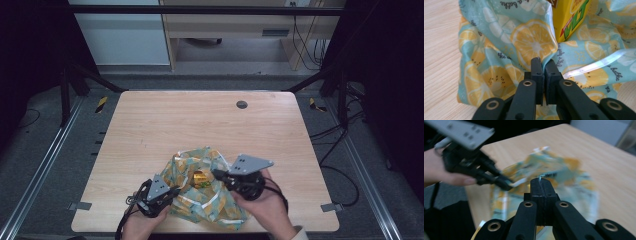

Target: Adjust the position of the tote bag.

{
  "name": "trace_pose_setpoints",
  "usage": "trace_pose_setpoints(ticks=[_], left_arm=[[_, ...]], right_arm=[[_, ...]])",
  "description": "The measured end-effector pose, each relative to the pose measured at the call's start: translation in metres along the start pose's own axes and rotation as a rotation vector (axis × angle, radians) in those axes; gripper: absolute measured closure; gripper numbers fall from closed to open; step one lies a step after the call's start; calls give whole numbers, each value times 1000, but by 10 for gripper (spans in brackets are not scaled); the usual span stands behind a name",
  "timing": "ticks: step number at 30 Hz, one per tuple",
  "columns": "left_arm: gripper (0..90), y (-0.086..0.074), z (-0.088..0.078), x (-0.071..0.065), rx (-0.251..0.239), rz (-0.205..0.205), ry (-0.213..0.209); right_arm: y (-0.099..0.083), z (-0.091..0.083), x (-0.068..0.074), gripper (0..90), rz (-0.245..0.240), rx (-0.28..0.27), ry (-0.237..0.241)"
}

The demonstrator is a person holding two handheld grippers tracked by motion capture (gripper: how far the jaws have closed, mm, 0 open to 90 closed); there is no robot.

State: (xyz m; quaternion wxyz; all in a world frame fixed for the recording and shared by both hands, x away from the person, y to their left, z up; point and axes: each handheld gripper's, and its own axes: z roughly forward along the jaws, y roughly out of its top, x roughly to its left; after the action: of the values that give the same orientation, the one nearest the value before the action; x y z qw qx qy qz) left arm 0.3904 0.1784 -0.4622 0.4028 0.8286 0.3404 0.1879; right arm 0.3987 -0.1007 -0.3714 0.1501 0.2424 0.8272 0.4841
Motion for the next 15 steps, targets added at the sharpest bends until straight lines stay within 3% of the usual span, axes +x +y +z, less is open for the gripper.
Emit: trace_pose_setpoints(ticks=[2,5,6,8,12,15], left_arm=[[757,-1,-4,2,-15,-9,10],[676,-2,-13,6,-47,-26,28],[618,-1,-17,8,-60,-32,43],[607,0,-20,10,-70,-35,49],[562,4,-27,11,-88,-36,53],[538,7,-31,11,-97,-37,60]], right_arm=[[-7,19,18,900,-19,9,56],[-12,31,28,900,-35,15,96],[-19,42,36,900,-51,49,111],[-22,46,37,900,-52,62,115],[-45,69,39,900,-43,155,119],[-54,74,37,900,-29,181,113]])
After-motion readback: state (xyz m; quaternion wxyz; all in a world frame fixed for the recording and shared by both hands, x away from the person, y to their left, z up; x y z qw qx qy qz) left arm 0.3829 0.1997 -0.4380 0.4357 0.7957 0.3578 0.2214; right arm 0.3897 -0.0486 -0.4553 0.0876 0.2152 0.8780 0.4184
